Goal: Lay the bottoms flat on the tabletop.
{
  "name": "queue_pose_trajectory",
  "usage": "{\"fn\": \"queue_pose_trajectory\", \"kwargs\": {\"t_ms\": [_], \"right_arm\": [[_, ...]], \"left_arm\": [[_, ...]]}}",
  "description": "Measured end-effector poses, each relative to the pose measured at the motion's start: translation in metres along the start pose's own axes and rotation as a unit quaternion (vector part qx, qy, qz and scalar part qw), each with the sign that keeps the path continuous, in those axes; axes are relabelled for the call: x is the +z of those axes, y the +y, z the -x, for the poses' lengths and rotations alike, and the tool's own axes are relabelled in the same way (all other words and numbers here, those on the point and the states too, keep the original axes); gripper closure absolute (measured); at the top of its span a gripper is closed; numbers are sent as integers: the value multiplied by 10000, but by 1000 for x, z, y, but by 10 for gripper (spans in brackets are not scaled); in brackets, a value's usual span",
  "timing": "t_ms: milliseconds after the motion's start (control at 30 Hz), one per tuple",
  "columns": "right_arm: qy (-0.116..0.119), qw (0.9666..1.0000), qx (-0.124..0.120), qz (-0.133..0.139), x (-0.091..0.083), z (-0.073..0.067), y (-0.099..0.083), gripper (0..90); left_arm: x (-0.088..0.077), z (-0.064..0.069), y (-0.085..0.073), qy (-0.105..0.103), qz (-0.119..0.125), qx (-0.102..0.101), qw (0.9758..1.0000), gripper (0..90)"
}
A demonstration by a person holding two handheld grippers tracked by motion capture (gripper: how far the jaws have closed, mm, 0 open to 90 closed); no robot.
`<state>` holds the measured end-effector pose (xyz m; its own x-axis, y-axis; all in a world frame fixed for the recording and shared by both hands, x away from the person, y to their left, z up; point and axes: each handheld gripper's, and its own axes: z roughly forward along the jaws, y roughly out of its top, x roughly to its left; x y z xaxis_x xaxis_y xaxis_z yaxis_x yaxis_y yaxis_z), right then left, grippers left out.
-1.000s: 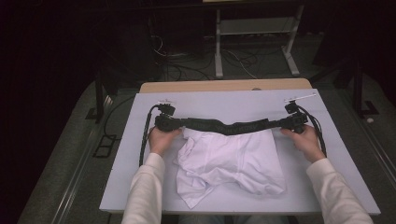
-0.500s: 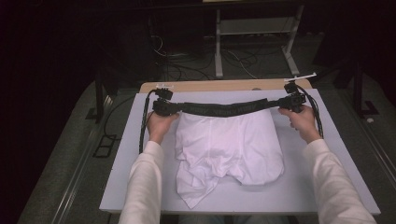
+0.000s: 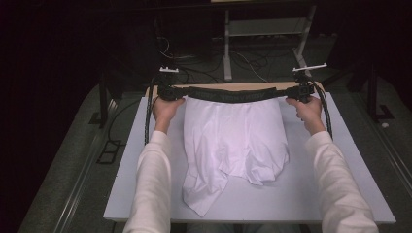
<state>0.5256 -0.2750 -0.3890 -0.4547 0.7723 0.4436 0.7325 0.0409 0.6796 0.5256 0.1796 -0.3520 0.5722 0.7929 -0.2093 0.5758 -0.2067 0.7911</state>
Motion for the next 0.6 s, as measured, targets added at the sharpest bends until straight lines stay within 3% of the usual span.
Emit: {"fn": "queue_pose_trajectory", "kwargs": {"t_ms": [300,500,600], "right_arm": [[-120,9998,64,141,-5,4,15,839],[-133,9997,109,158,-3,4,20,839],[-135,9997,185,101,3,6,19,839]], "left_arm": [[3,2,23,32,-31,195,9998,861],[5,1,26,74,-34,267,9996,861],[8,-4,23,97,-111,162,9998,863]]}}
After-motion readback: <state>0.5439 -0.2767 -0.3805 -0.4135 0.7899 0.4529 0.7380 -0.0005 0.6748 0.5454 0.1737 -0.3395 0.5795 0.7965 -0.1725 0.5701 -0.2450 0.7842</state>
